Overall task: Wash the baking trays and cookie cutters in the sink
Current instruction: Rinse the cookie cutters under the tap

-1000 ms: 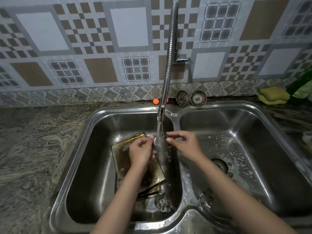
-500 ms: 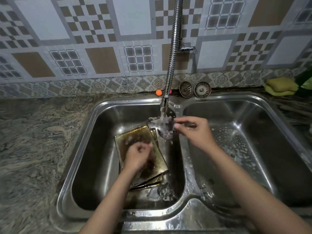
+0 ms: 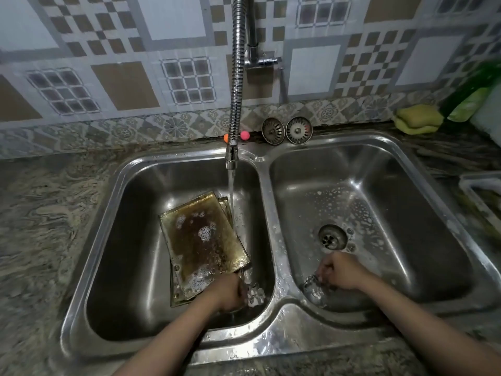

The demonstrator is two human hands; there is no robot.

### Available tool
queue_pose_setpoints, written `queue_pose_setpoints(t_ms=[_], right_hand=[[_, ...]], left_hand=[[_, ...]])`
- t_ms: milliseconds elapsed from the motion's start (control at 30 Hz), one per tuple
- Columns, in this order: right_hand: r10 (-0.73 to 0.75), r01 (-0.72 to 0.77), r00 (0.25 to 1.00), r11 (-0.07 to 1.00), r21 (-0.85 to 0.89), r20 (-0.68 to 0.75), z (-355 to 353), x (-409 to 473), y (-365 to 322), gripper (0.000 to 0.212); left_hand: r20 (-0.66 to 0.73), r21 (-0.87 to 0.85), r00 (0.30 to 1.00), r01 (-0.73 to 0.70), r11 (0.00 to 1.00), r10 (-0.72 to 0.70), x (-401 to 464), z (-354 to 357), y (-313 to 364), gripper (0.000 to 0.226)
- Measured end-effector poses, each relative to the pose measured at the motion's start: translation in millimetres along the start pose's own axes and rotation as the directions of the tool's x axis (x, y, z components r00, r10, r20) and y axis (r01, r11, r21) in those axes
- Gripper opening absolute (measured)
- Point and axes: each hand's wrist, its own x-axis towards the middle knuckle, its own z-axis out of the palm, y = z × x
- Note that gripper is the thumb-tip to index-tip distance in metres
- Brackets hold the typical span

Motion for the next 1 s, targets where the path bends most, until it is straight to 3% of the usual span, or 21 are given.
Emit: queue_pose_setpoints(t_ms=[133,233,300,367,433,500,600,767,900,1000], right_hand=[[0.031,-0.03,0.999,0.997,-0.071,0.023,1,12,0,0.02],[0.064,-0.069,0.991,0.997,-0.041,-0.115,-11,14,-9,0.019],[-0.011,0.012,0.948,1.0,0.002,-0.318,-22,10,-20,0.016],[-0.091,0.189,0.848,0.972,0.138,-0.522,-28,-1,-38,0.01],[-0.141,0.361,0.787,0.895,0.263,-0.6,-30,-11,-61,0.011],[-0.207,0.473,0.809,0.785,0.4,-0.551,-26,-14,-84,0.015],[-0.276,0.472,0.867,0.724,0.503,-0.416,-18,-4,-111,0.018],[-0.399,0.468,0.884,0.751,0.466,-0.243,-3,19,-136,0.038],[-0.444,0.535,0.831,0.802,0.265,-0.336,2,29,-147,0.022],[-0.483,0.559,0.82,0.793,0.242,-0.308,2,34,-149,0.015]], left_hand=[[-0.18,-0.07,0.984,-0.028,0.997,0.015,-3,-2,0,0.017],[-0.308,-0.187,0.951,-0.072,0.98,0.011,-8,-5,-1,0.015],[-0.399,-0.269,0.917,-0.121,0.955,0.003,-13,-9,-2,0.018],[-0.479,-0.364,0.877,-0.172,0.915,-0.026,-19,-16,-2,0.023],[-0.529,-0.462,0.846,-0.228,0.857,-0.06,-26,-27,0,0.027],[-0.555,-0.555,0.826,-0.282,0.783,-0.095,-32,-40,3,0.025],[-0.576,-0.66,0.804,-0.348,0.666,-0.151,-38,-62,6,0.017],[-0.592,-0.687,0.778,-0.352,0.636,-0.209,-39,-77,-1,0.018],[-0.556,-0.736,0.79,-0.322,0.595,-0.26,-35,-72,-5,0.019],[-0.52,-0.781,0.798,-0.301,0.548,-0.303,-35,-67,-6,0.02]])
